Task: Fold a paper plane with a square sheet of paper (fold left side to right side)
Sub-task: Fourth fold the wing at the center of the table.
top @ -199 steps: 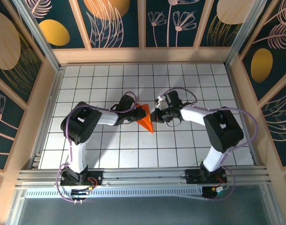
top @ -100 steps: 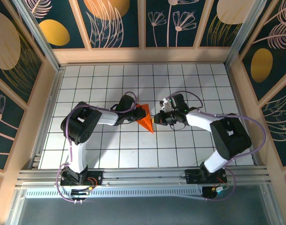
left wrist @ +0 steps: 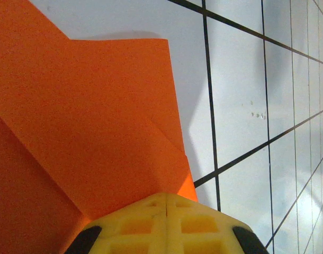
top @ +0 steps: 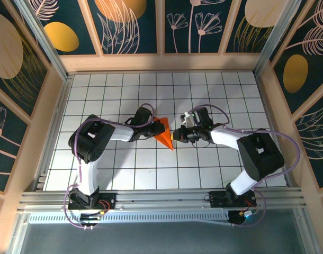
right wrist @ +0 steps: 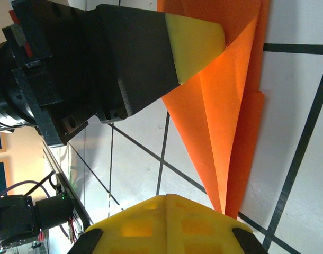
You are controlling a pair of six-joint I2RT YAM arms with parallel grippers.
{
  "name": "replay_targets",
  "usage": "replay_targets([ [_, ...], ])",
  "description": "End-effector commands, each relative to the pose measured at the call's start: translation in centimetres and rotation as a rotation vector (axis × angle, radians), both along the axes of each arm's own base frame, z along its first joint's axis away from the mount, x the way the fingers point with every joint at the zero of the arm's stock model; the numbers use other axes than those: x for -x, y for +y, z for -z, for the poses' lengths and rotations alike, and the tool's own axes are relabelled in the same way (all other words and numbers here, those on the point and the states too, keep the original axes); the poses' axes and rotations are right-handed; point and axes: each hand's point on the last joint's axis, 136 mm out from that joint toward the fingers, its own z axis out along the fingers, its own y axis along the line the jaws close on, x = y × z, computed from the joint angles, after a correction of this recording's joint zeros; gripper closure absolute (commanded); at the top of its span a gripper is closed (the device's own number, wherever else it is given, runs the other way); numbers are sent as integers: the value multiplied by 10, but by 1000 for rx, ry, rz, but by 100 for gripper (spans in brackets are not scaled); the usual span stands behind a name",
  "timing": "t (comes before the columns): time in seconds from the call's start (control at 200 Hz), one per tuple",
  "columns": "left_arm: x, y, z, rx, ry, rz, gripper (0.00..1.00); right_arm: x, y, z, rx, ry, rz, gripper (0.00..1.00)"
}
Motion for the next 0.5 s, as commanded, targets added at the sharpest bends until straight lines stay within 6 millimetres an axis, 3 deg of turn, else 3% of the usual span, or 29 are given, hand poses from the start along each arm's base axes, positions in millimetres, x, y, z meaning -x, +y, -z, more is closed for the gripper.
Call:
replay_targets([
  [0.0, 10, 21, 34, -106, 77, -51, 100, 1, 10, 2, -24, 18, -23, 100],
  [0.495, 10, 22, 35, -102, 79, -52, 100, 16, 26, 31, 27, 74, -57, 100],
])
